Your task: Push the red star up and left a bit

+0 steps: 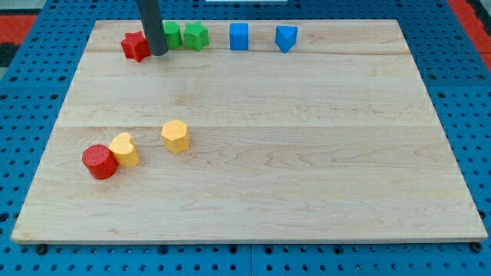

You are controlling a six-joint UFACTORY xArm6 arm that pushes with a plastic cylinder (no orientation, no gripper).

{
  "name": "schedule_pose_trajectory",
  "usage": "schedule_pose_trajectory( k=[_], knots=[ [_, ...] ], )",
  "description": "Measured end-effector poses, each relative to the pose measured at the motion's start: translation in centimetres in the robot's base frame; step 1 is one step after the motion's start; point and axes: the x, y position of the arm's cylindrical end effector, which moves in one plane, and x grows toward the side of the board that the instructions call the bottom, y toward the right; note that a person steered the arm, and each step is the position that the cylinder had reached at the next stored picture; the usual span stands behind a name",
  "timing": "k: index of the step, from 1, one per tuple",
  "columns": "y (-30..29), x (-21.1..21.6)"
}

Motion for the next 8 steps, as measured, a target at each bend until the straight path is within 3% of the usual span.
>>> schedule_pose_trajectory(
  k=[8],
  knots=[
    [-6.7,2.0]
  ],
)
